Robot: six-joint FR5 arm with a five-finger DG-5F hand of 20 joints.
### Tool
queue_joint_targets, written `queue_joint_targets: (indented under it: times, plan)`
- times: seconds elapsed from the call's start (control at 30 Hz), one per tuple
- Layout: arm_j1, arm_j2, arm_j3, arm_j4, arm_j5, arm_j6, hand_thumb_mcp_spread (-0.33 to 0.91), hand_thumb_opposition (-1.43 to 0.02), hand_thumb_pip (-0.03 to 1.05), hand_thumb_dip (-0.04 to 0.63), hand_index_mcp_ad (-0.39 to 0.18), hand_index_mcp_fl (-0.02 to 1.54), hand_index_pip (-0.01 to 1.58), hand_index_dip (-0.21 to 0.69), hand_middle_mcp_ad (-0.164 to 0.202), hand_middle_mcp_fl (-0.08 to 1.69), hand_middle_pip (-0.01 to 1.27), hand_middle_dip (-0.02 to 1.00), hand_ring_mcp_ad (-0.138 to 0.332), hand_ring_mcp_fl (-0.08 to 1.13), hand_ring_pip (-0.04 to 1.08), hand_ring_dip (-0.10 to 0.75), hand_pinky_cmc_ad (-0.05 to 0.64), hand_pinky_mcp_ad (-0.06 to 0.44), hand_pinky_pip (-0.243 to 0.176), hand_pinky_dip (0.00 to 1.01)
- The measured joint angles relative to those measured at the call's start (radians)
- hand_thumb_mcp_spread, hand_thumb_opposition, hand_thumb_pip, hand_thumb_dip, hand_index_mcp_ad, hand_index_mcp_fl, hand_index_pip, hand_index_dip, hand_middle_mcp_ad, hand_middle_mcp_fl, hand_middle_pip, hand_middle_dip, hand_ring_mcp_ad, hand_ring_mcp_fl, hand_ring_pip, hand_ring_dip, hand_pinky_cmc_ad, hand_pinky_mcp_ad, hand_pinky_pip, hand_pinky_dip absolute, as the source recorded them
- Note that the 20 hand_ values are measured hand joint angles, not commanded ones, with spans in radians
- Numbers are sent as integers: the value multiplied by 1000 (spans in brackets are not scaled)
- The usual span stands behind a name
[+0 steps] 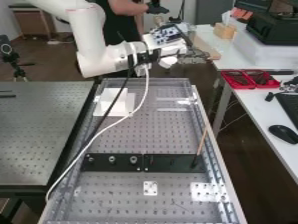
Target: Grab the drill bit and place it in the clear container
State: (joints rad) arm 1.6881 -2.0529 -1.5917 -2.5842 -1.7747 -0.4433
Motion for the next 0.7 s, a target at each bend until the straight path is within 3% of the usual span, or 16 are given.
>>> queue_joint_targets:
  times: [0.23,0.7]
  plan:
    - [19,-73,33,-46,28,-15,670,-1030,424,220,-182,1075,730,264,93,241,141,188,131,80,96,54,347,131,-59,190]
    - [29,-142,37,-80,89,-39,670,-1030,424,220,-183,1075,730,264,93,241,141,190,134,80,101,59,344,133,-59,190]
